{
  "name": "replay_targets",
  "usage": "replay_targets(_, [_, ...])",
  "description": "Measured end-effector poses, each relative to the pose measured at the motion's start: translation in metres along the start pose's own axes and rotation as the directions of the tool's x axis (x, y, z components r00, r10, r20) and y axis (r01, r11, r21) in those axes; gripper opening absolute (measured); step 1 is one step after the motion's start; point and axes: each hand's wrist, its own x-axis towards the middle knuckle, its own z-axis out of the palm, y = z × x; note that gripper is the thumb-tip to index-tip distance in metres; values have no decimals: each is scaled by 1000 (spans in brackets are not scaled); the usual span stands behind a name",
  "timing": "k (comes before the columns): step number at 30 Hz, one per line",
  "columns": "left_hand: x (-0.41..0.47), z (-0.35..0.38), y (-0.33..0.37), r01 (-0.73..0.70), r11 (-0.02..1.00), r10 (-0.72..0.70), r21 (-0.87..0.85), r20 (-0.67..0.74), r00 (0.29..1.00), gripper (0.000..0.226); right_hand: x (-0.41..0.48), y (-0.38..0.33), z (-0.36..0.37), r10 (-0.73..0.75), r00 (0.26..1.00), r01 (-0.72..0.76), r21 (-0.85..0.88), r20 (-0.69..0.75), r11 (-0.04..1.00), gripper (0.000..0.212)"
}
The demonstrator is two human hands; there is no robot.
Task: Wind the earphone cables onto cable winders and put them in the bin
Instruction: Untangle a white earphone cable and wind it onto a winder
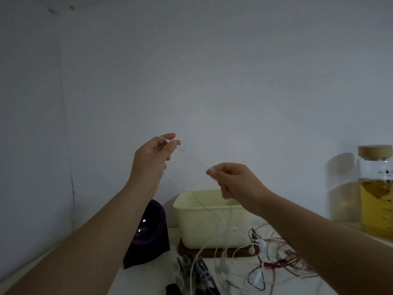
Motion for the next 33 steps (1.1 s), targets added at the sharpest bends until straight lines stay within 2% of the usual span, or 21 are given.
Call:
replay_targets(1, [1, -4, -1, -10, 1000, 10, -10, -35, 999, 12, -2, 7, -8, 55, 996, -49, -87, 73, 995, 16])
replay_targets(2, [3, -8, -2, -21, 1000, 19, -23, -76, 997, 13, -6, 16, -16, 117, 983, -78, -249, 144, 965, 14])
replay_targets(3, [5, -12, -2, -29, 999, 26, -30, -116, 993, 14, -10, 26, -24, 173, 966, -71, -448, 191, 891, 10])
replay_targets(5, [6, -18, -3, -39, 999, 36, -14, -165, 986, 14, -19, 45, -38, 271, 942, -21, -768, 200, 640, 13])
replay_targets(7, [6, -20, -5, -48, 999, 47, -1, -164, 985, 14, -25, 60, -53, 322, 937, 20, -939, 138, 343, 27])
replay_targets(8, [4, -20, -6, -51, 999, 51, 8, -149, 987, 14, -28, 64, -58, 320, 943, 11, -968, 94, 251, 32])
replay_targets(9, [3, -20, -8, -52, 998, 54, 17, -132, 990, 14, -29, 67, -66, 301, 952, -10, -975, 58, 220, 35])
replay_targets(10, [2, -19, -9, -50, 998, 52, 27, -116, 992, 15, -28, 69, -72, 309, 951, -74, -957, 17, 281, 36])
replay_targets(12, [0, -16, -11, -43, 998, 46, 37, -100, 994, 15, -26, 70, -83, 364, 930, -240, -838, -54, 489, 32])
replay_targets(13, [1, -14, -11, -41, 999, 44, 33, -99, 994, 14, -25, 69, -86, 380, 923, -282, -780, -61, 559, 29])
replay_targets(17, [2, -1, -11, -39, 999, 37, -16, -101, 994, 13, -22, 62, -74, 291, 957, -250, -535, -8, 807, 22])
replay_targets(19, [2, 7, -6, -41, 998, 37, -47, -83, 996, 13, -24, 55, -54, 237, 968, -171, -467, 87, 868, 17])
replay_targets(22, [-2, 17, 5, -39, 993, 35, -109, -37, 999, 12, -21, 57, -17, 163, 961, 5, -603, 225, 798, 27])
replay_targets(24, [-4, 19, 15, -50, 990, 48, -134, -16, 999, 13, -15, 63, -1, 138, 960, 89, -734, 243, 673, 26])
replay_targets(25, [-4, 19, 19, -62, 988, 60, -144, -17, 998, 13, -9, 68, 2, 145, 966, 81, -784, 213, 615, 25])
replay_targets(30, [5, -8, 35, -105, 976, 80, -191, -135, 988, 16, 15, 77, -39, 285, 954, -214, -871, -90, 443, 27])
replay_targets(33, [5, -15, 22, -91, 981, 65, -171, -152, 986, 15, 23, 69, -77, 254, 944, -298, -871, -209, 390, 30])
